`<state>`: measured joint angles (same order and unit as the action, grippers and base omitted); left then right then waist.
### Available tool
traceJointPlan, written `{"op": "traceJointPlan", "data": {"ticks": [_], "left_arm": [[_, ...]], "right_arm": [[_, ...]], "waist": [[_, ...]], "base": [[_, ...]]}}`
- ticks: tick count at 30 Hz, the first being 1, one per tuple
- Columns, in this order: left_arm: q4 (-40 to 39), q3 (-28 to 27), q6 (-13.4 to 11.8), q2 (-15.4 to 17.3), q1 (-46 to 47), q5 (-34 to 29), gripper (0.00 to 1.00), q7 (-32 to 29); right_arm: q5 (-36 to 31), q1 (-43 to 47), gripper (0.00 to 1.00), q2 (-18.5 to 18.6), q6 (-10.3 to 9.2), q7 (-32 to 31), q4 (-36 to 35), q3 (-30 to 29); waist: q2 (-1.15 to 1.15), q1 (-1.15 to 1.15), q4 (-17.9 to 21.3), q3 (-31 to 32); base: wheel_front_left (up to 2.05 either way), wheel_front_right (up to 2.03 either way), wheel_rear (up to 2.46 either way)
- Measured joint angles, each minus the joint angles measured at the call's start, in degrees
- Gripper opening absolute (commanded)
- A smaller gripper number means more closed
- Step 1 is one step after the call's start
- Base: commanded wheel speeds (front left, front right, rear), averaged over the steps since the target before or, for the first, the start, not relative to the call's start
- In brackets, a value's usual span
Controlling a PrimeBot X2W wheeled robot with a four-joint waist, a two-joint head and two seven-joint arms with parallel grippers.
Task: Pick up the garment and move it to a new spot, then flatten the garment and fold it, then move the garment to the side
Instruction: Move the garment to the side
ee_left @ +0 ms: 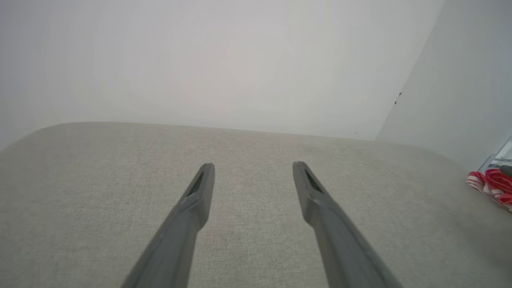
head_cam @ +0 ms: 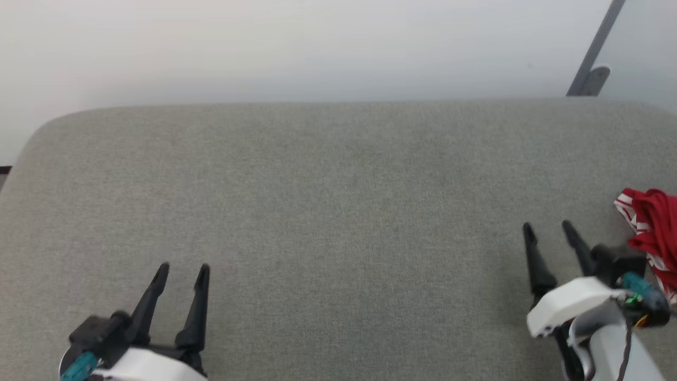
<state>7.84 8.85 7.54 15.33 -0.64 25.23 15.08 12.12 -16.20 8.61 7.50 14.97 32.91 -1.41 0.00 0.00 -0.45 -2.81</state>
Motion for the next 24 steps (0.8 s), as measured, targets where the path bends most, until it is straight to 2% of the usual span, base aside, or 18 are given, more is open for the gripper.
{"op": "traceJointPlan", "data": {"ticks": [4, 11, 24], "left_arm": [[-0.6, -2.19, 0.0, -0.8, -3.15, -0.42, 1.0, 0.0], [-2.8, -4.36, 0.0, -1.08, -6.65, -1.09, 1.0, 0.0], [-7.11, -6.59, 0.0, -3.16, -12.82, -2.68, 1.0, 0.0]], "right_arm": [[0.93, 4.38, 1.0, -1.71, 0.0, 0.0, -4.7, 1.02], [1.32, 10.73, 1.0, -4.36, 0.0, 0.01, -12.65, -1.97], [0.85, 20.58, 1.0, -5.56, 0.0, 0.01, -22.59, -6.38]], "waist": [[0.0, 0.0, -0.63, 1.97], [0.0, 0.0, -1.94, 3.7], [0.0, 0.0, -2.82, 5.87]], "base": [[0.0, 0.0, 0.0], [0.0, 0.0, 0.0], [0.0, 0.0, 0.0]]}}
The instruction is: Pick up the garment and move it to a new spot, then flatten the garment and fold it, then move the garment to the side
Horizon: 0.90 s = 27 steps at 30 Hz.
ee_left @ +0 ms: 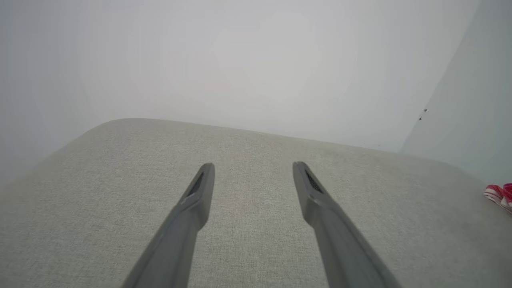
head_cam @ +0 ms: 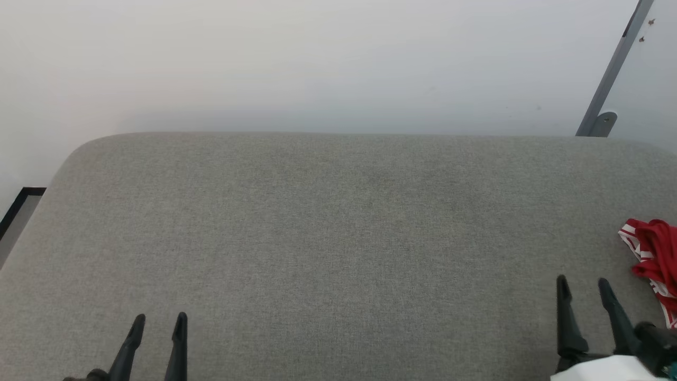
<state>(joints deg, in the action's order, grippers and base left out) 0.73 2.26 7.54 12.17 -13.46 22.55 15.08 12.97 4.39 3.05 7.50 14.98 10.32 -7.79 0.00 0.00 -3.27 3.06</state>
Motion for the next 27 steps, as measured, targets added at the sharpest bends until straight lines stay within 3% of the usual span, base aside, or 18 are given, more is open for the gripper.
{"op": "traceJointPlan", "data": {"ticks": [22, 23, 27], "left_arm": [[-3.61, -1.8, 0.0, -0.96, -2.14, -0.66, 1.0, 0.0], [-3.13, -1.7, 0.01, -1.11, -2.12, -0.66, 0.0, -0.02], [-1.01, -1.21, 0.01, -2.08, -2.17, -0.57, 0.0, -0.15]], "right_arm": [[2.43, 3.24, 1.0, -0.1, 0.0, -1.29, -4.04, -1.38], [2.42, 3.27, 0.0, -0.16, 0.0, -1.29, -3.59, -1.38], [2.6, 3.84, 0.0, -0.67, 0.0, -1.41, -1.44, -1.36]], "waist": [[0.0, 0.0, -0.45, 0.1], [0.0, 0.0, -0.45, 0.1], [0.0, 0.0, -0.43, 0.09]], "base": [[0.0, 0.0, 0.0], [0.0, 0.0, 0.0], [0.0, 0.0, 0.0]]}}
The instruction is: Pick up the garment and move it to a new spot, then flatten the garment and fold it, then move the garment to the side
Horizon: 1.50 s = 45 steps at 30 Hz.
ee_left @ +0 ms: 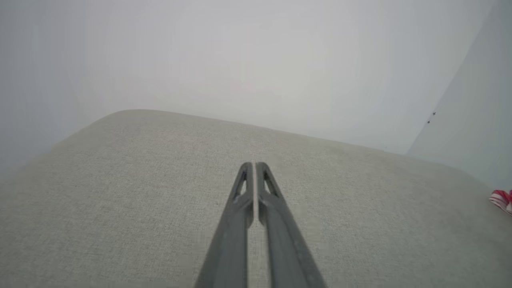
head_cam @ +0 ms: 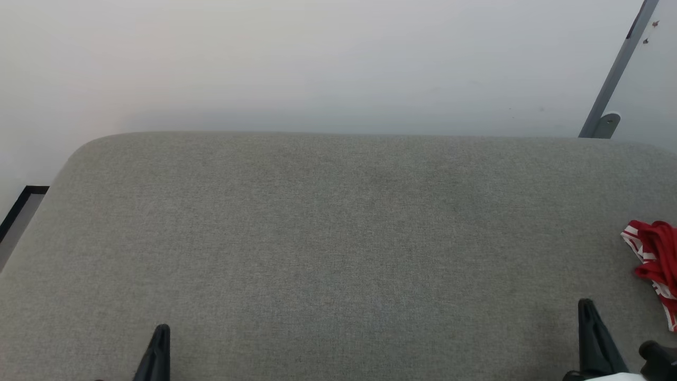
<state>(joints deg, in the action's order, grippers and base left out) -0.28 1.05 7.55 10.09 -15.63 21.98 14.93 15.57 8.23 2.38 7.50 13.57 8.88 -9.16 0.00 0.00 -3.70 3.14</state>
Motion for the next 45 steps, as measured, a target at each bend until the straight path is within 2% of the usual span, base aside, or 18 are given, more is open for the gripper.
{"op": "traceJointPlan", "data": {"ticks": [22, 45], "left_arm": [[4.23, -0.66, 0.0, -1.22, 4.94, 20.13, 0.0, -4.93], [7.33, -1.94, 0.0, -2.55, 9.85, 36.18, 0.0, -9.44]], "right_arm": [[20.83, -3.09, 0.0, -0.04, 0.0, -5.6, 1.54, 0.65], [38.1, -6.53, 0.0, 0.04, -0.01, -10.05, 2.64, 1.31]], "waist": [[0.0, 0.0, 0.66, -0.58], [0.0, 0.0, 1.33, -1.19]], "base": [[0.0, 0.0, 0.0], [0.0, 0.0, 0.0]]}}
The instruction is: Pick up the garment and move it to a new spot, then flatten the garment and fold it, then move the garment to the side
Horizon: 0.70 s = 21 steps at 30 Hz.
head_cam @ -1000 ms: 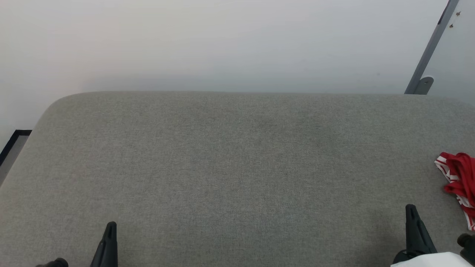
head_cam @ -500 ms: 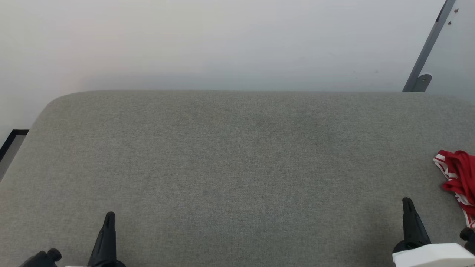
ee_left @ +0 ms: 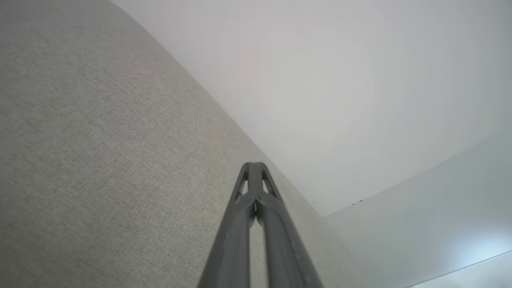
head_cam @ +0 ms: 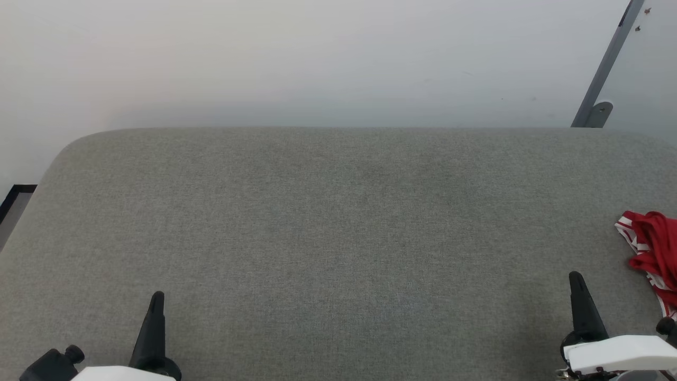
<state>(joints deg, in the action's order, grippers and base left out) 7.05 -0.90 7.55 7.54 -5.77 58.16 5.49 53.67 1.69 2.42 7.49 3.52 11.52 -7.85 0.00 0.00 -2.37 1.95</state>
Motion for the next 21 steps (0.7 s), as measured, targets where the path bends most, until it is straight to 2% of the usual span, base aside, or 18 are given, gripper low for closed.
{"op": "traceJointPlan", "data": {"ticks": [21], "left_arm": [[2.23, -1.19, 0.0, -1.0, 3.67, 11.77, 0.0, -3.47]], "right_arm": [[12.71, -2.35, 0.0, 0.11, 0.0, -3.35, 0.86, 0.37]], "waist": [[0.0, 0.0, 0.61, -0.55]], "base": [[0.0, 0.0, 0.0]]}}
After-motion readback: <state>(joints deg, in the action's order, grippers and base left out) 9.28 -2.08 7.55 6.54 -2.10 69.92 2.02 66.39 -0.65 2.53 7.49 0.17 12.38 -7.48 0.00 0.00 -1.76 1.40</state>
